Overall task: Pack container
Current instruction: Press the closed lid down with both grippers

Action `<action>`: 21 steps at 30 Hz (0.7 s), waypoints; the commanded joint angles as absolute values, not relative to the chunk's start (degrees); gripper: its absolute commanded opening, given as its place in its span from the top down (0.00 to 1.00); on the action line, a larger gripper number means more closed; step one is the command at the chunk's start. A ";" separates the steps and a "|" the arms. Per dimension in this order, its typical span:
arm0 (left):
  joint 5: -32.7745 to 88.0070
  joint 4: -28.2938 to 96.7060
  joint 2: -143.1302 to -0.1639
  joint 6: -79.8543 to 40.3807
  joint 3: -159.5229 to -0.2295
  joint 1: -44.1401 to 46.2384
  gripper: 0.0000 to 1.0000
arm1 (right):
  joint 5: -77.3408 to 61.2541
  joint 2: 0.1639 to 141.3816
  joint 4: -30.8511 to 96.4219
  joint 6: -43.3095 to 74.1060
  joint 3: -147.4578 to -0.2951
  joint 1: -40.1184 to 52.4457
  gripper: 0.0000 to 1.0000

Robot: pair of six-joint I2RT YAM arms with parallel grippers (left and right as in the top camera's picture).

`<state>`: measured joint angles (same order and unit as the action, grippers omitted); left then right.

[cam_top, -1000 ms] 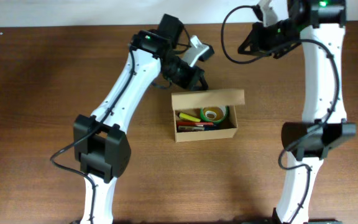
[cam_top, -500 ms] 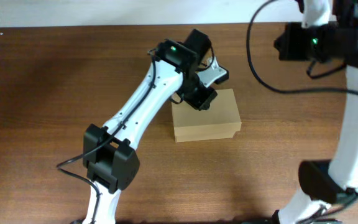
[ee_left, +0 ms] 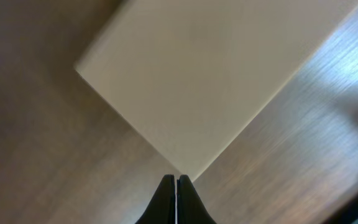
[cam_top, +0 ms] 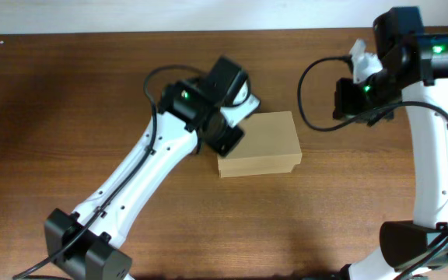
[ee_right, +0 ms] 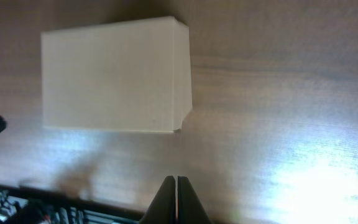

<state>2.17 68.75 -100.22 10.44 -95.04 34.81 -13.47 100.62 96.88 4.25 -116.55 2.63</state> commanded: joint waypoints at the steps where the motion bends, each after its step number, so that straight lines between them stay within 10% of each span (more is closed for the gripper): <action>1: 0.19 66.59 -98.94 8.75 -88.88 34.72 0.98 | -12.58 98.83 96.14 3.44 -112.01 6.15 0.96; 21: 3.05 62.22 -101.65 8.45 -86.91 31.70 0.98 | -12.19 100.73 78.30 3.92 -85.91 10.66 0.96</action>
